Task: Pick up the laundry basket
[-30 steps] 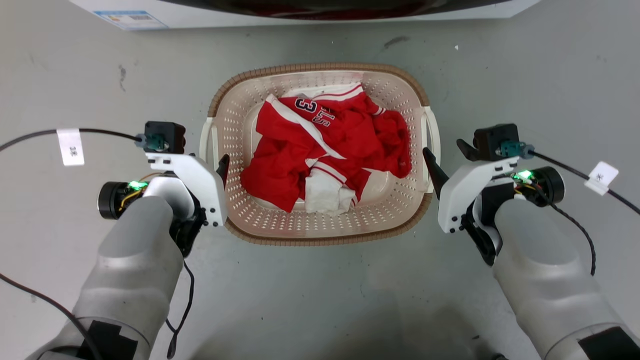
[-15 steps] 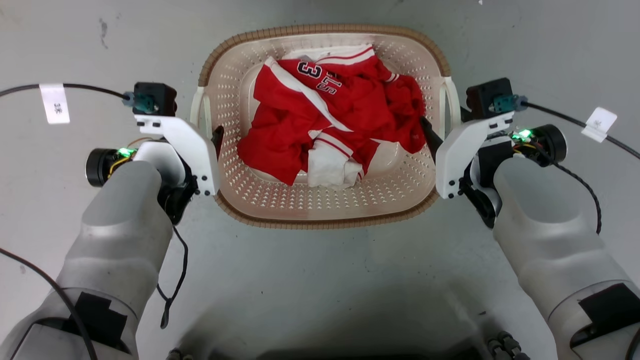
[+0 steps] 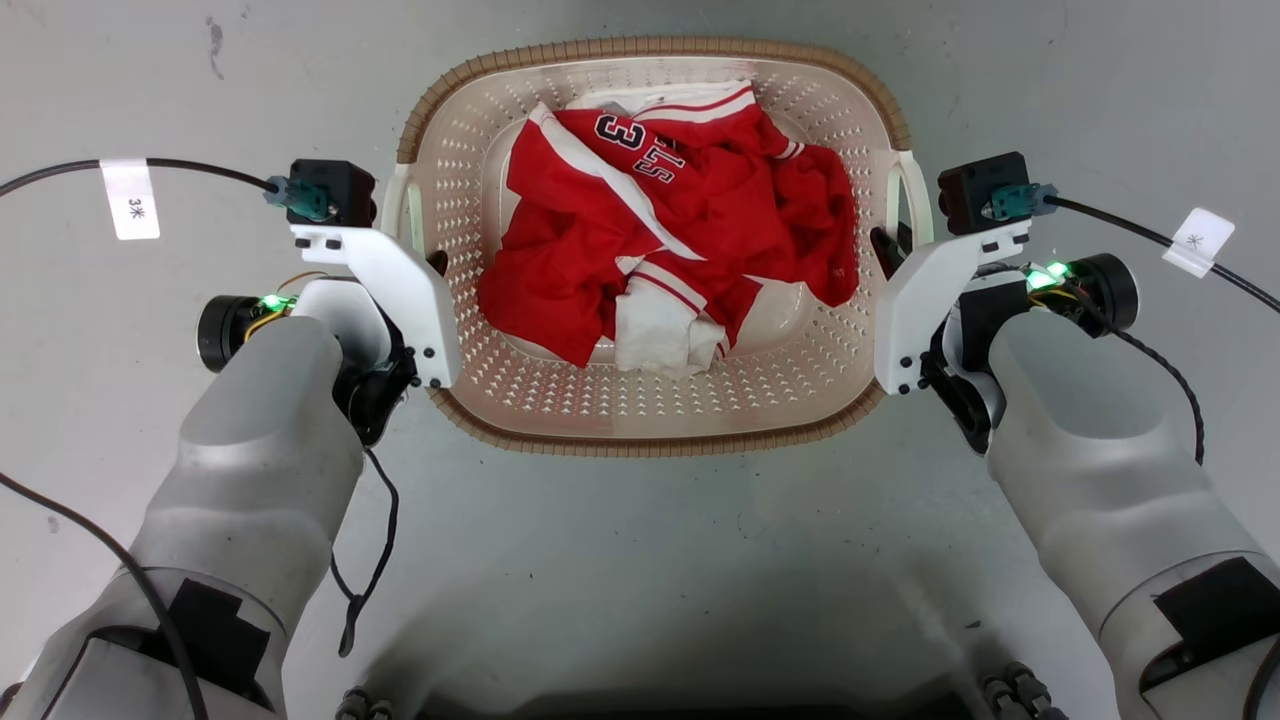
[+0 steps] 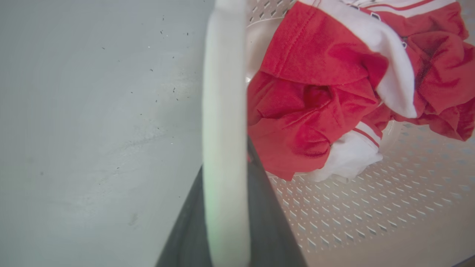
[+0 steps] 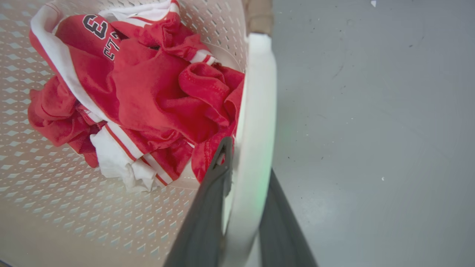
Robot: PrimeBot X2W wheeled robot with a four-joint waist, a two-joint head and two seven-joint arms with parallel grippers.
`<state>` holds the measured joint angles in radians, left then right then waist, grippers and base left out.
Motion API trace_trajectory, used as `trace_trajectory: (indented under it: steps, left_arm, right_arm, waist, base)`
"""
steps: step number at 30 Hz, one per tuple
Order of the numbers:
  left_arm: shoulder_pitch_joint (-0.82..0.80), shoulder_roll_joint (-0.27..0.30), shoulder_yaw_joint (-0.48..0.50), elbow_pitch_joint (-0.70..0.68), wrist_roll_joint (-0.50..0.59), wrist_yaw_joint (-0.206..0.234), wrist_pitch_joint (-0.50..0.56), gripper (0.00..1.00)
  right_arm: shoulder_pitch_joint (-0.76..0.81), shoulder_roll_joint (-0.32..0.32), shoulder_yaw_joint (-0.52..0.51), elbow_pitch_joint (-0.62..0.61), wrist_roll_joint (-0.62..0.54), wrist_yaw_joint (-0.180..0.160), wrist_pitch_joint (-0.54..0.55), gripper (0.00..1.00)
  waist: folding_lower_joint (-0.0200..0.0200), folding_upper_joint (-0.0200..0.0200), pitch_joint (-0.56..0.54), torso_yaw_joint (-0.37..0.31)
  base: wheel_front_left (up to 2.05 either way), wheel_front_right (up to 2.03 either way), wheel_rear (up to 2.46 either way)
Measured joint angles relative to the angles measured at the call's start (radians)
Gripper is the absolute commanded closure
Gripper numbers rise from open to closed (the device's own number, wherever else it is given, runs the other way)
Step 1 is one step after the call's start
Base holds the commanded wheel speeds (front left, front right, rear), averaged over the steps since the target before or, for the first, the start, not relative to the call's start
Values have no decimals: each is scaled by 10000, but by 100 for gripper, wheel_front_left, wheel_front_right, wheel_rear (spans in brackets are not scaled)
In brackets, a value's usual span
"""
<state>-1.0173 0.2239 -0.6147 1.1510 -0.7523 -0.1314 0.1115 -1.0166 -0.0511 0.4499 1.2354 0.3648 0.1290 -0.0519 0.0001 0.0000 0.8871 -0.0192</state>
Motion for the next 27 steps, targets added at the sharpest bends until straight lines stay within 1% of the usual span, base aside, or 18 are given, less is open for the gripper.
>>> trace_trajectory:
  steps: [6, 11, 19, 23, 27]
  left_arm:
    - [10, -40, -343, 165, -391, 4, 194, 100]
    - [72, -201, -571, 378, -750, 6, 640, 100]
    - [264, -431, -907, 633, -1248, 35, 1620, 100]
    - [438, -464, -1101, 671, -1452, 36, 2128, 100]
    - [673, -468, -1248, 681, -1661, 36, 2397, 100]
  right_arm:
    - [35, -13, 355, 25, 416, 0, 278, 100]
    - [209, -33, 604, 94, 796, -10, 635, 100]
    - [653, -86, 941, 240, 1256, -15, 1400, 100]
    - [981, -96, 1131, 228, 1638, -46, 1933, 100]
    - [1262, -96, 1337, 234, 1918, -46, 2393, 100]
  waist:
    - [0, 0, -309, 29]
    - [-1, 0, -846, 26]
    - [-1, 0, -2093, 15]
    - [-1, 0, -2826, 8]
    - [-1, 0, -3582, 6]
  base:
    - [0, 0, 0]
    - [0, 0, 0]
    - [0, 0, 0]
    - [0, 0, 0]
    - [0, 0, 0]
